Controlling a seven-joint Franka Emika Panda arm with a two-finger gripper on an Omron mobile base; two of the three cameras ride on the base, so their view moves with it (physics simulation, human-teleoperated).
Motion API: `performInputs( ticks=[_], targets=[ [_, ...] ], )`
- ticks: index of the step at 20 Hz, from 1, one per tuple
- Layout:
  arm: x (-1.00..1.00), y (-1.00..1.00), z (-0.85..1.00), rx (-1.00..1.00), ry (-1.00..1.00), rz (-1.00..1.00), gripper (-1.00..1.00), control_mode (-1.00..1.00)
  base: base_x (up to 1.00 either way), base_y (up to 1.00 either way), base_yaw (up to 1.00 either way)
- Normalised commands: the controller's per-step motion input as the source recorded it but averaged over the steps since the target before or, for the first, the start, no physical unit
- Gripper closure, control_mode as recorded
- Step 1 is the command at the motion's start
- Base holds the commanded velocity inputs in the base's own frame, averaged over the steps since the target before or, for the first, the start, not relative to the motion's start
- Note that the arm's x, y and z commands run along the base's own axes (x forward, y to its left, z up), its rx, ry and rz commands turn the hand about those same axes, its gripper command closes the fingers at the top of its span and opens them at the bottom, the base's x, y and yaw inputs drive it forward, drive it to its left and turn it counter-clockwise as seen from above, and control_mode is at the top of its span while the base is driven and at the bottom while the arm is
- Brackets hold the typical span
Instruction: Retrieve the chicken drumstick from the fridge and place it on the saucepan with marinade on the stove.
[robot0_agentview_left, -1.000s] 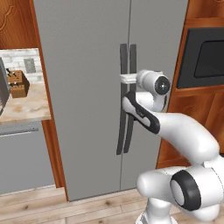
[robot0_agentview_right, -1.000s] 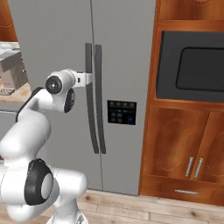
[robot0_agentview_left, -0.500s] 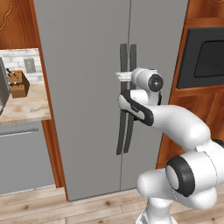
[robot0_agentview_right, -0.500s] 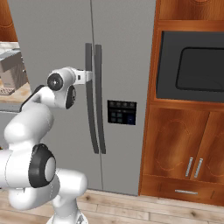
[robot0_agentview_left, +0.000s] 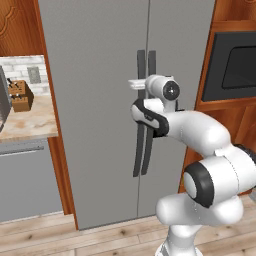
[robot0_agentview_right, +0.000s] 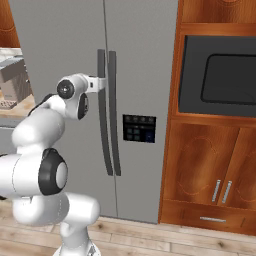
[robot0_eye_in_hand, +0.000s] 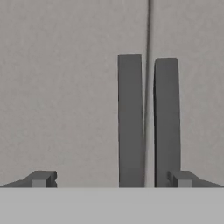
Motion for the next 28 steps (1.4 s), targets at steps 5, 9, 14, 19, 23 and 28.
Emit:
performInputs(
  ticks=[5, 9, 14, 19, 23, 28],
  targets=[
    [0.27, -0.02, 0.0, 0.0, 0.0, 0.0, -1.0, -1.0, 0.0, 0.0, 0.0],
    [0.22, -0.04, 0.0, 0.0, 0.0, 0.0, -1.0, -1.0, 0.0, 0.0, 0.0],
    [0.26, 0.0, 0.0, 0.0, 0.0, 0.0, -1.0, -1.0, 0.0, 0.0, 0.0],
    [0.29, 0.0, 0.0, 0.0, 0.0, 0.0, -1.0, -1.0, 0.0, 0.0, 0.0],
    [0.29, 0.0, 0.0, 0.0, 0.0, 0.0, -1.0, -1.0, 0.0, 0.0, 0.0],
    [0.24, 0.0, 0.0, 0.0, 0.0, 0.0, -1.0, -1.0, 0.0, 0.0, 0.0]
  ],
)
